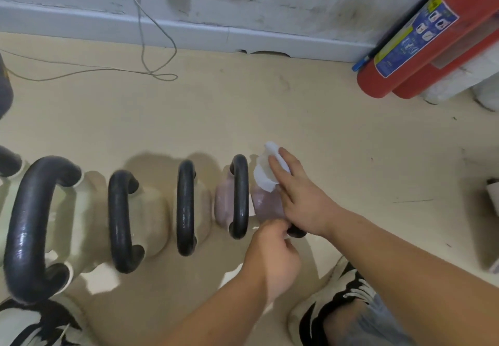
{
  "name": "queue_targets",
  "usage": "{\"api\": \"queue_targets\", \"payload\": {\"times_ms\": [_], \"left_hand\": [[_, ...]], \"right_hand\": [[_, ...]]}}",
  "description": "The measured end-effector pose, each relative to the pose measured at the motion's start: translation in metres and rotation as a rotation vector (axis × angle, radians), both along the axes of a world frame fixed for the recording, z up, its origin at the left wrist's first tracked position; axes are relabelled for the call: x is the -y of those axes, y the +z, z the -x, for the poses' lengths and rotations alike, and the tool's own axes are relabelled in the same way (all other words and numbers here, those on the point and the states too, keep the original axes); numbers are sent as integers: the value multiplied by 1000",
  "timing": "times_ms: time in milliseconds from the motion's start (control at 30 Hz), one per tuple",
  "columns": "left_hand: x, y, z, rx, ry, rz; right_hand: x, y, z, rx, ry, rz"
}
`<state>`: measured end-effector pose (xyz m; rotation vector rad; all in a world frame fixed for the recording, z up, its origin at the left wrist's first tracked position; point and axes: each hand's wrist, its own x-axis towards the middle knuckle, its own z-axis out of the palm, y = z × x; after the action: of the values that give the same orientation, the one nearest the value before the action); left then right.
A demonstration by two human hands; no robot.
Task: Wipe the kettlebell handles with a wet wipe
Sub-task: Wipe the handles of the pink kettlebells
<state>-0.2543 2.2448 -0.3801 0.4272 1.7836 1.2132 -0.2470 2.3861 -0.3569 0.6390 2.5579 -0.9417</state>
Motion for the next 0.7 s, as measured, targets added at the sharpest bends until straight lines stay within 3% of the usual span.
{"api": "queue_targets", "payload": {"times_ms": [100, 267, 367, 467, 533, 567, 600, 700], "left_hand": [[1, 0, 7, -123, 10, 25], [10, 9, 12, -226, -69, 136], [6, 22, 13, -138, -98, 132], [-2, 23, 15, 171, 93, 57], [-3, 22, 17, 410, 234, -26], [-5, 23, 18, 424, 240, -12], [-7, 22, 19, 385, 233, 29], [-9, 24, 17, -46, -6, 89]], "right_hand": [[29, 1, -14, -18, -153, 29], [42, -2, -30, -106, -595, 108], [52, -1, -20, -177, -795, 218], [59, -2, -8, -218, -1013, 267], [56, -3, -3, -221, -1049, 211], [51, 0, -1, -191, -1027, 198], [45, 3, 2, -131, -974, 211], [25, 20, 16, 121, -714, 183]]}}
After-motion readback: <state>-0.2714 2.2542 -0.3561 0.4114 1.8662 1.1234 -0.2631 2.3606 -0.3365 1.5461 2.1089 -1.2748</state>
